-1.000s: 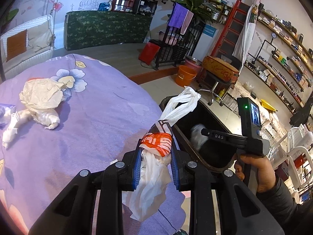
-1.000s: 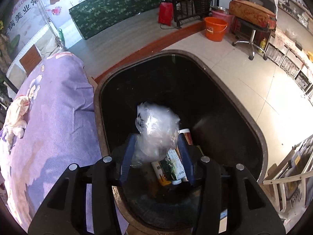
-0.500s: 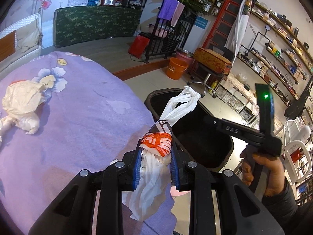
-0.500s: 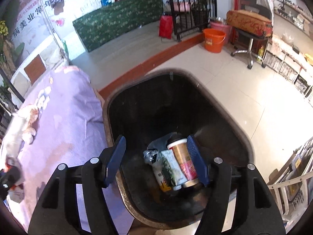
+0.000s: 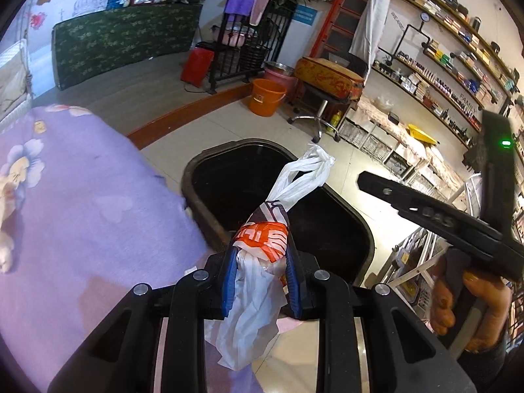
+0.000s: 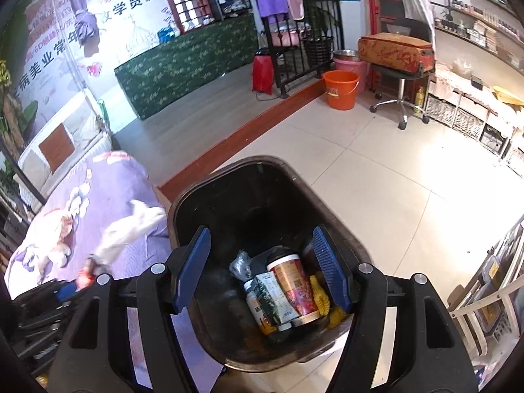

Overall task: Collect trash
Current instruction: 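Lower the white plastic bag into the bin and open the left tool, then move both tools back from the bin over the table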

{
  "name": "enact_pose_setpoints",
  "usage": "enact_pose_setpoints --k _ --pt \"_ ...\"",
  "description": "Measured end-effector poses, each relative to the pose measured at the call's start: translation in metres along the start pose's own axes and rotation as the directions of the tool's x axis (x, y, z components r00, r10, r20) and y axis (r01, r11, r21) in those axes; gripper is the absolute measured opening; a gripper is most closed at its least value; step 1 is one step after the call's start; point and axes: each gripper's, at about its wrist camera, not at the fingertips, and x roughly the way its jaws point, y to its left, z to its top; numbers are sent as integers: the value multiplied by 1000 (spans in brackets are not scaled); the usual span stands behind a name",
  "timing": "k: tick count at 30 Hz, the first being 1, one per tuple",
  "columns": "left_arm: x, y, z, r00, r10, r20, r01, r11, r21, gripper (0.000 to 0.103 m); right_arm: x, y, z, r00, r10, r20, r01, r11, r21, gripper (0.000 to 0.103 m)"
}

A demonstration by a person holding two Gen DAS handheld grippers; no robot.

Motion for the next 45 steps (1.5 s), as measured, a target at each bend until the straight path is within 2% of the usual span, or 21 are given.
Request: enact_pose_setpoints --k 2,11,12,14,16,18,22,27,33,41,45 --pt "12 -5 7 1000 -17 -22 17 1000 3 25 -4 -5 2 1000 -8 13 8 1000 12 75" --pt "56 -23 14 991 -40 -130 42 999 18 25 -14 -31 5 998 -39 41 36 997 62 76" --pt "59 -24 13 989 -40 -143 43 999 22 28 -15 -32 4 998 -44 45 41 997 67 76" --pt "64 -28 10 987 -22 -160 29 999 39 41 -16 -37 5 997 -56 56 52 995 84 76" --pt "61 -29 7 989 -21 -148 27 999 39 67 -17 -41 7 996 -64 64 57 993 104 77" --pt "57 -29 4 992 -21 -126 26 999 36 78 -18 -44 9 995 -69 73 61 992 113 77" --pt "37 -20 -2 996 -33 -79 33 999 4 86 -22 -43 8 992 -87 94 76 990 117 82" --pt "20 -9 -5 999 -22 -36 20 999 -35 87 -19 -33 10 993 -74 92 65 993 102 82" --pt "-13 5 -18 998 65 16 -65 998 -23 87 -13 -6 9 996 -29 84 25 998 54 83" --pt "-54 35 -36 978 188 87 -183 981 -60 91 -4 46 5 995 83 52 -80 995 -55 83" --pt "-69 54 -44 972 214 93 -203 972 -114 91 1 76 -2 990 138 26 -135 984 -116 83"
